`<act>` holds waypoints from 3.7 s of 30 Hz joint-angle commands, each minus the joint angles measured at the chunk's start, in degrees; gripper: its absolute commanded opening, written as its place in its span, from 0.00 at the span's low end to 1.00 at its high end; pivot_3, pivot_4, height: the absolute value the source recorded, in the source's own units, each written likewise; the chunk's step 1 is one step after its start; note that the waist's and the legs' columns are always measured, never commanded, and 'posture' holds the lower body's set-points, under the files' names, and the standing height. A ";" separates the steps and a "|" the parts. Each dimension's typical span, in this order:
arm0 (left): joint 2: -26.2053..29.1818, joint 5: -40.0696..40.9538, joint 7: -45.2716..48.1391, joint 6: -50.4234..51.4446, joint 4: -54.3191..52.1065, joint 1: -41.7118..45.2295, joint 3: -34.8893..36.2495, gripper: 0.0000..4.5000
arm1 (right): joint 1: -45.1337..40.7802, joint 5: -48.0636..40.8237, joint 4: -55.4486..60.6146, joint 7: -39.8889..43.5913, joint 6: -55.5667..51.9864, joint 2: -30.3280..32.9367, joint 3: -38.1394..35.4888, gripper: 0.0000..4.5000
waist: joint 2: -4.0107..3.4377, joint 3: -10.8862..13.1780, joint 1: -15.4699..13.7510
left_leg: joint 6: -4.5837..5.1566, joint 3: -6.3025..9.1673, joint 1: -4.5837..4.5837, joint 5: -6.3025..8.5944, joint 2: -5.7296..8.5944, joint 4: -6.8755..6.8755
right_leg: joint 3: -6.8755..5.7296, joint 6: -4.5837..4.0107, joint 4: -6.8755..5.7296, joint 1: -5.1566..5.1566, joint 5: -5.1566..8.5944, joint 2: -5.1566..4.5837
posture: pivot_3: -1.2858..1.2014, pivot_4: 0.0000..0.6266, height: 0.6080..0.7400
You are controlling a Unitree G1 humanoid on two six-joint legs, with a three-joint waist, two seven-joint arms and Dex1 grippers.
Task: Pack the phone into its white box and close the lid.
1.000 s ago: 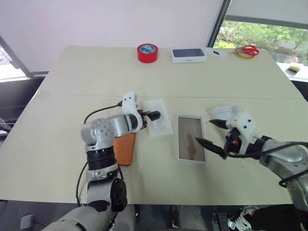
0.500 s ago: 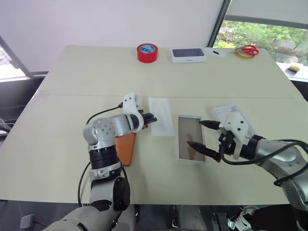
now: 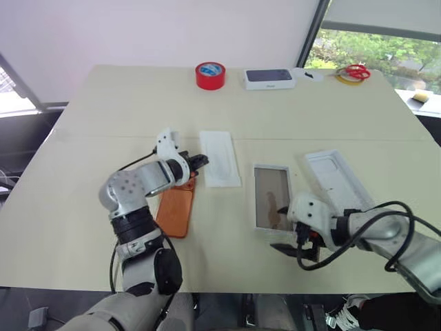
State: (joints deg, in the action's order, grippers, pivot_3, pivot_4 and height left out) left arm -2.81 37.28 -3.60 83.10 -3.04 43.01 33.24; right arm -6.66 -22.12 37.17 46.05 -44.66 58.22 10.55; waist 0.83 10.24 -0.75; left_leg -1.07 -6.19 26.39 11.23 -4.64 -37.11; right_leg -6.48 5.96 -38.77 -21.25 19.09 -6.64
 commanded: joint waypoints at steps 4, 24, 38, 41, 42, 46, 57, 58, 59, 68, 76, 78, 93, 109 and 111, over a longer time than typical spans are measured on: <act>2.81 1.76 2.40 0.62 -1.20 1.34 -0.11 0.00 | -2.99 3.62 -2.25 2.39 3.63 -1.45 3.13 0.38 | 0.01 0.01 -0.05 | -0.04 -0.01 0.00 -0.02 0.00 0.01 | 0.00 0.00 0.00 -0.01 0.00 0.00 | 0.52 0.24 0.93; 6.35 3.93 1.61 2.88 -2.08 5.66 7.19 0.00 | -23.68 18.74 -20.83 8.57 16.12 -16.10 16.98 0.01 | 0.16 0.07 0.01 | -0.22 -0.05 0.00 -0.13 -0.01 -0.03 | 0.00 0.00 -0.10 -0.03 0.00 0.00 | 0.52 0.24 0.93; -4.52 2.27 1.69 7.88 -6.83 1.53 -0.72 0.00 | -14.46 10.47 -12.79 6.46 10.86 -11.87 -5.87 0.85 | 0.25 0.12 -0.05 | -0.23 -0.10 0.00 -0.13 0.00 -0.01 | 0.01 0.00 -0.13 -0.05 0.00 -0.02 | 0.52 0.24 0.93; -6.03 1.32 1.31 8.82 -7.63 0.87 -1.65 0.00 | -12.34 10.28 -12.55 5.63 10.53 -10.79 -8.68 0.85 | 0.25 0.13 0.20 | -0.22 -0.09 -0.01 -0.13 -0.01 -0.01 | 0.01 0.00 -0.14 -0.05 0.00 -0.01 | 0.52 0.24 0.93; -6.55 1.09 1.23 9.07 -7.81 0.65 -2.02 0.00 | -11.68 10.52 -12.83 5.39 10.77 -10.37 -9.40 0.85 | 0.25 0.12 0.25 | -0.22 -0.09 -0.03 -0.13 -0.02 0.00 | 0.01 -0.01 -0.15 -0.05 0.00 -0.01 | 0.52 0.24 0.93; -7.04 0.46 1.53 9.37 -7.75 0.29 -2.95 0.00 | -11.58 10.63 -12.96 4.70 11.10 -10.46 -9.39 0.85 | 0.25 0.13 0.14 | -0.22 -0.09 -0.02 -0.13 -0.03 0.02 | 0.03 -0.01 -0.16 -0.10 0.00 0.02 | 0.52 0.24 0.93; -7.59 0.32 2.85 9.40 -8.43 -0.87 -3.50 0.64 | -12.97 10.38 -13.97 2.76 10.77 -12.55 -8.43 0.86 | 0.25 0.13 0.03 | -0.22 -0.08 0.00 -0.13 -0.01 0.00 | 0.02 -0.01 -0.15 -0.09 0.00 -0.02 | 0.52 0.24 0.93; -7.13 0.60 3.24 9.40 -8.61 -0.95 -3.35 0.75 | -12.88 10.18 -14.04 2.62 10.45 -12.58 -8.64 0.86 | 0.25 0.13 0.02 | -0.22 -0.08 0.00 -0.13 -0.01 0.00 | 0.02 -0.01 -0.15 -0.09 0.00 -0.01 | 0.52 0.24 0.93; -6.66 0.80 3.65 9.40 -8.73 -0.92 -3.14 0.85 | -12.81 9.94 -14.10 2.56 10.14 -12.61 -8.78 0.86 | 0.25 0.13 0.03 | -0.22 -0.08 0.00 -0.13 -0.01 0.00 | 0.02 -0.01 -0.15 -0.09 0.00 -0.02 | 0.52 0.24 0.93; 7.46 -1.85 13.63 -4.76 -9.83 -2.80 -13.00 0.97 | -17.50 10.28 -17.63 -3.66 4.03 -18.72 -6.28 0.22 | 0.22 0.11 0.42 | -0.26 -0.11 -0.03 -0.16 -0.04 0.04 | 0.04 -0.02 -0.23 -0.14 0.00 0.02 | 0.52 0.24 0.93; 29.00 -10.04 32.96 -28.53 -12.88 -13.42 -30.97 0.97 | -26.43 16.76 -25.86 -12.48 1.10 -28.55 2.04 0.02 | 0.19 0.11 0.36 | -0.27 -0.31 0.01 -0.16 -0.06 0.07 | 0.05 -0.03 -0.23 -0.23 0.00 0.01 | 0.52 0.24 0.93; 32.57 -12.41 36.44 -33.91 -13.51 -15.88 -33.87 0.97 | -28.46 18.70 -29.40 -14.11 2.33 -30.48 3.87 0.02 | 0.19 0.11 0.26 | -0.27 -0.34 0.05 -0.15 -0.06 0.06 | 0.05 -0.04 -0.23 -0.26 0.00 0.00 | 0.52 0.24 0.93; 39.33 -12.63 44.93 -46.06 -17.86 -27.66 -32.00 0.97 | -34.76 27.02 -46.97 -17.42 9.98 -37.10 8.11 0.02 | 0.16 0.11 1.31 | -0.26 -0.41 0.06 -0.14 -0.09 0.11 | 0.07 -0.04 -0.27 -0.33 0.01 -0.01 | 0.52 0.24 0.93; 38.55 -13.71 44.88 -47.45 -15.24 -26.60 -32.82 0.97 | -24.88 23.67 -24.53 0.48 2.43 -28.00 13.91 0.02 | 0.15 0.11 1.45 | 0.00 -0.30 0.04 0.01 -0.10 0.13 | 0.08 -0.04 -0.28 -0.32 0.01 -0.01 | 0.52 0.24 0.93; 38.03 -13.80 43.39 -46.27 -14.31 -25.85 -32.12 0.97 | -25.24 24.18 -24.47 -1.13 3.67 -28.66 12.75 0.02 | 0.15 0.11 1.48 | 0.01 -0.30 0.03 0.01 -0.10 0.13 | 0.09 -0.03 -0.28 -0.32 0.01 0.00 | 0.52 0.24 0.93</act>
State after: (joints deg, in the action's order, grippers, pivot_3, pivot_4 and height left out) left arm 35.43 23.71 40.74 36.88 -17.20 16.19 0.34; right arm -31.89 2.14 11.24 45.34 -41.54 30.14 23.92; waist 0.98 10.35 0.73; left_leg -1.06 -6.49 26.42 11.24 -4.74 -36.98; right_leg -6.40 5.92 -39.05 -21.58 19.09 -6.64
